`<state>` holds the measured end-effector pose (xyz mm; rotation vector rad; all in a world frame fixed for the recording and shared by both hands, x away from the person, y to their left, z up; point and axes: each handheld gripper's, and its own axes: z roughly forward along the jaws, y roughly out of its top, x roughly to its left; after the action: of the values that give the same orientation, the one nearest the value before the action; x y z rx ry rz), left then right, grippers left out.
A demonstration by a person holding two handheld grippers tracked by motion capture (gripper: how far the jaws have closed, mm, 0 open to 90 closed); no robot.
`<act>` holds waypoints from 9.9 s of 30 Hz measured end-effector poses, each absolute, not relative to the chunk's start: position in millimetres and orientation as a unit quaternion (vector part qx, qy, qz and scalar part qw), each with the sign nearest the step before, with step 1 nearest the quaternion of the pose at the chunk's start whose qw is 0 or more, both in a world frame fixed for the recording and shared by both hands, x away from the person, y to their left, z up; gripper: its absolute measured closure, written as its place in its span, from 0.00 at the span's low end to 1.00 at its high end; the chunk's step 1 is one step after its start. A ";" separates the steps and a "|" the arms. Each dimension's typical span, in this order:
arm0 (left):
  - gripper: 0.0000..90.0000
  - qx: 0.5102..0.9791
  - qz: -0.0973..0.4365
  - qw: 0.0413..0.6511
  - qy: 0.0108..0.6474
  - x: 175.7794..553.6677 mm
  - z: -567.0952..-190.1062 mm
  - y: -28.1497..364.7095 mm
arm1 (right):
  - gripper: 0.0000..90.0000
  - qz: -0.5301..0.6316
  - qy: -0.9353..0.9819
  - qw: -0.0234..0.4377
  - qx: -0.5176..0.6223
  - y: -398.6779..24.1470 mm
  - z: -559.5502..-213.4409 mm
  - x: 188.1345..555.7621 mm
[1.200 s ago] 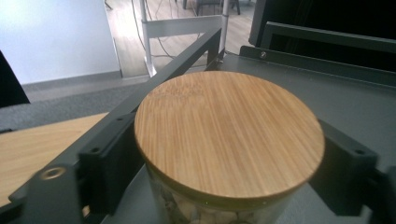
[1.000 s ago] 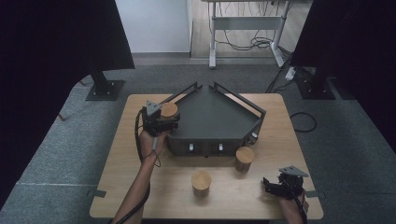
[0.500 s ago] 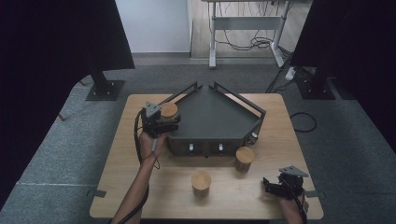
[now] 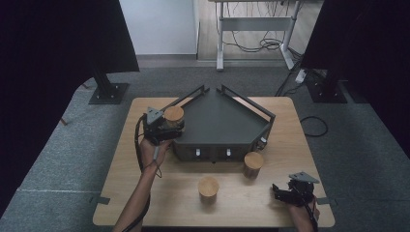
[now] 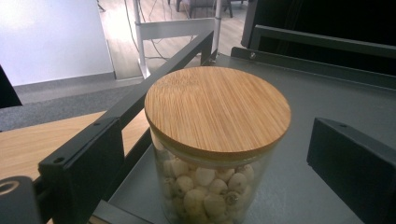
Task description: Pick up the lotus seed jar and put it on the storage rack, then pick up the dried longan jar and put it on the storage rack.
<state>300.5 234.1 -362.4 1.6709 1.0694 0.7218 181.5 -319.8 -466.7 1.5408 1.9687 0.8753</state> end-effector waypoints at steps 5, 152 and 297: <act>0.04 0.690 0.297 0.496 0.437 295.5 -360.9 235.4 | 0.07 0.320 0.721 0.244 0.564 -319.7 -466.6 181.5; 0.05 0.704 0.276 0.477 0.449 174.8 -417.4 308.1 | 0.06 0.319 0.721 0.246 0.564 -318.8 -466.8 180.9; 0.02 0.760 0.229 0.322 0.517 196.4 -461.5 289.2 | 0.03 0.396 0.682 0.322 0.524 -317.7 -424.3 134.7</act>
<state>196.4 289.2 -461.5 1.9949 1.3579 0.6010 134.7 -317.7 -424.3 1.3758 1.7911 1.0408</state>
